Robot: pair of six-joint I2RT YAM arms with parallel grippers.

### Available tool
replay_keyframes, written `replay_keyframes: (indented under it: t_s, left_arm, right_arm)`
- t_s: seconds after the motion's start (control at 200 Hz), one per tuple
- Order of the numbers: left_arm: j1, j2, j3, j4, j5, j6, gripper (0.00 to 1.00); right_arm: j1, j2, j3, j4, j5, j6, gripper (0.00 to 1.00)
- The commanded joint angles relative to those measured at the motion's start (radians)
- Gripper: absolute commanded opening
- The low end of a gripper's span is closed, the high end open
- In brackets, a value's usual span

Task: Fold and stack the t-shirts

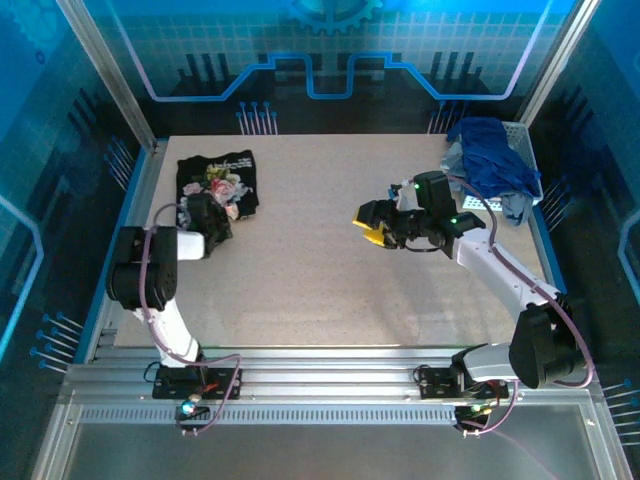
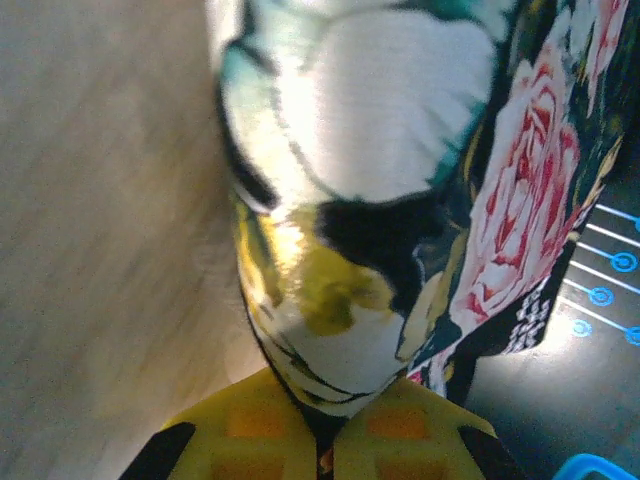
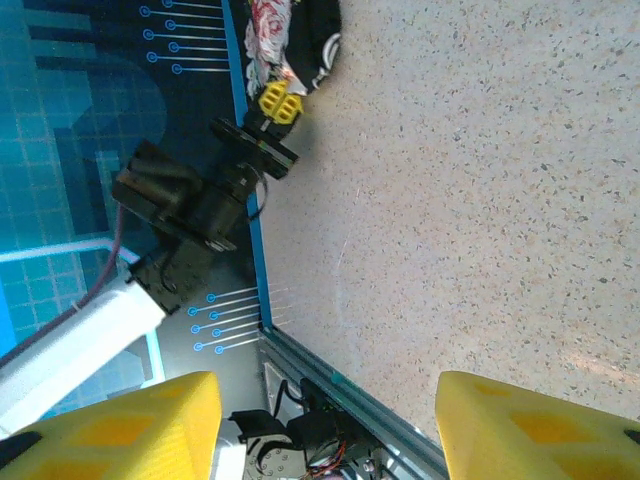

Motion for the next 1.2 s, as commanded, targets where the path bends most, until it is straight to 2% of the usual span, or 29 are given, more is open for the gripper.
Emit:
replay_keyframes:
  t_s: [0.0, 0.11, 0.235, 0.41, 0.615, 0.88, 0.915, 0.98, 1.06, 1.11, 1.196]
  left_arm:
    - [0.097, 0.063, 0.120, -0.090, 0.269, 0.261, 0.00]
    - [0.149, 0.127, 0.264, -0.216, 0.349, 0.343, 0.00]
    - [0.166, 0.221, 0.411, -0.268, 0.423, 0.373, 0.00]
    - [0.182, 0.308, 0.608, -0.481, 0.438, 0.490, 0.00]
    - [0.211, 0.344, 0.691, -0.634, 0.436, 0.610, 0.00]
    - [0.218, 0.340, 0.707, -0.721, 0.445, 0.689, 0.00]
    - [0.219, 0.332, 0.703, -0.729, 0.440, 0.701, 0.06]
    - [0.220, 0.310, 0.686, -0.730, 0.441, 0.711, 0.35]
    - [0.219, 0.246, 0.648, -0.710, 0.426, 0.713, 0.57]
    - [0.220, 0.191, 0.614, -0.698, 0.413, 0.705, 0.64]
    - [0.218, 0.072, 0.539, -0.676, 0.384, 0.678, 0.66]
  right_arm:
    - [-0.005, -0.028, 0.001, -0.020, -0.012, -0.011, 0.60]
    - [-0.004, -0.029, -0.001, -0.025, -0.009, -0.010, 0.60]
    - [0.002, -0.025, 0.005, -0.026, -0.005, -0.007, 0.60]
    - [0.016, -0.019, 0.018, -0.039, 0.006, -0.011, 0.60]
    - [0.030, -0.005, 0.047, -0.052, 0.018, -0.011, 0.60]
    - [0.059, 0.048, 0.080, -0.047, 0.017, -0.014, 0.61]
    - [0.063, 0.055, 0.087, -0.046, 0.019, -0.017, 0.61]
    - [0.067, 0.061, 0.099, -0.049, 0.024, -0.021, 0.61]
    - [0.068, 0.029, 0.093, -0.011, 0.052, -0.021, 0.61]
    - [0.067, -0.013, 0.076, 0.035, 0.080, -0.022, 0.61]
    - [0.066, -0.093, 0.027, 0.132, 0.135, -0.018, 0.62]
